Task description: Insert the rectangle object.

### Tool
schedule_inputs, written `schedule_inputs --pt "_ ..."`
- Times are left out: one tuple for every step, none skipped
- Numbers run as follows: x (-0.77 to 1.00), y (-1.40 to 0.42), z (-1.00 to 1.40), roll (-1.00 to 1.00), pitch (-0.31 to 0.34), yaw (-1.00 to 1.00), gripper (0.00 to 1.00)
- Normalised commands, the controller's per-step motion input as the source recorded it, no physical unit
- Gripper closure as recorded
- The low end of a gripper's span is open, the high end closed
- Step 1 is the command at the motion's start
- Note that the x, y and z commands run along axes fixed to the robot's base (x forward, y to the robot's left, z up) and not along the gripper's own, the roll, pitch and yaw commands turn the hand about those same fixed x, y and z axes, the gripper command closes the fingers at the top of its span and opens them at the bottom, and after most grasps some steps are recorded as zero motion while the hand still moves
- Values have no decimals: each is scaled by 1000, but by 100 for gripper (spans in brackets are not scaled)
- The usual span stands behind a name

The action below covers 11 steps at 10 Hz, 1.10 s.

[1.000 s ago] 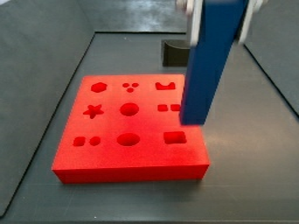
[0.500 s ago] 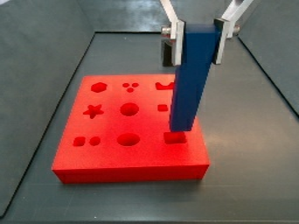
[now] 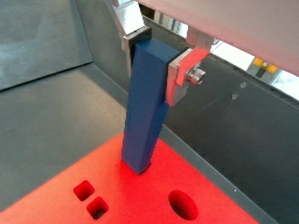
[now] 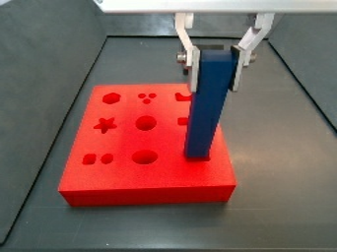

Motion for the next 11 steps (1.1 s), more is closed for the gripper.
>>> schedule_inputs --pt "109 -100 -149 56 0 111 100" --pt "157 -89 -186 100 0 217 100" --pt "166 -160 -169 107 0 240 100" --pt "151 -129 -183 87 0 220 100" --pt "166 -151 -203 104 0 214 100" --pt "169 -9 -329 49 0 117 100" --pt "89 66 -671 0 -26 -14 100" --pt "31 163 -803 0 -50 -146 100" --pt "-51 263 -834 36 -60 -266 100" --pt "-231 229 -794 40 -73 -360 100" --pt "-486 220 -769 39 -54 -451 100"
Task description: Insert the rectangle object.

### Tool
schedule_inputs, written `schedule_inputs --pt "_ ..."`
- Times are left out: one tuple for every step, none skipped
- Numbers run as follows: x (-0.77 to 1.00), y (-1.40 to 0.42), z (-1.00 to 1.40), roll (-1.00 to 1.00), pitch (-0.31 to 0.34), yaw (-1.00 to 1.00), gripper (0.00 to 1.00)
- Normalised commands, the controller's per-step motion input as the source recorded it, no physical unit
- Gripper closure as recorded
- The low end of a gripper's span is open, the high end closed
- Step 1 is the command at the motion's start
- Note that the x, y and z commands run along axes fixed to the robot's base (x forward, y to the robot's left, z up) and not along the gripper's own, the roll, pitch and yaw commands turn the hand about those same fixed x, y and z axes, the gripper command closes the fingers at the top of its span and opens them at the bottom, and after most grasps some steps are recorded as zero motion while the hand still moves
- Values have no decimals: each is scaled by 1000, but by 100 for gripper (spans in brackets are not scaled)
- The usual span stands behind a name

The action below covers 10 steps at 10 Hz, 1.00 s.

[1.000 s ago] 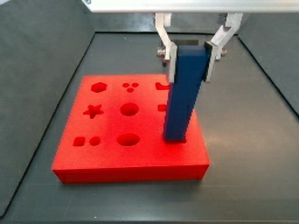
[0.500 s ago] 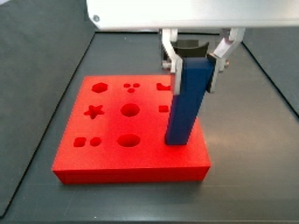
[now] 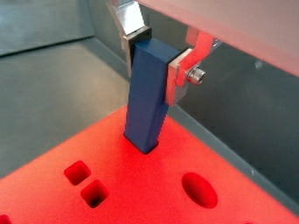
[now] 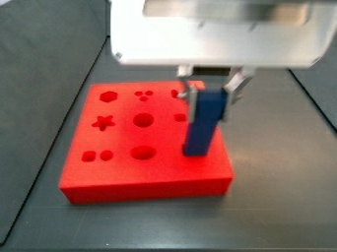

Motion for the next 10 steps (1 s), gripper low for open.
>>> schedule_inputs --pt "-800 203 -611 0 -51 -509 100" --pt "-826 69 -566 0 -81 -474 100" --pt "-631 57 -357 0 -70 -394 100" --pt "-809 146 -291 -13 -77 -389 100" --pt "-826 154 -223 0 -76 -420 100" --pt "-871 111 -206 0 -74 -440 100" --pt "-651 43 -149 0 -69 -394 100" --pt "-83 0 0 -23 -39 -51 100" --pt "0 -23 0 0 0 0 100" --pt "0 0 0 0 0 3 100"
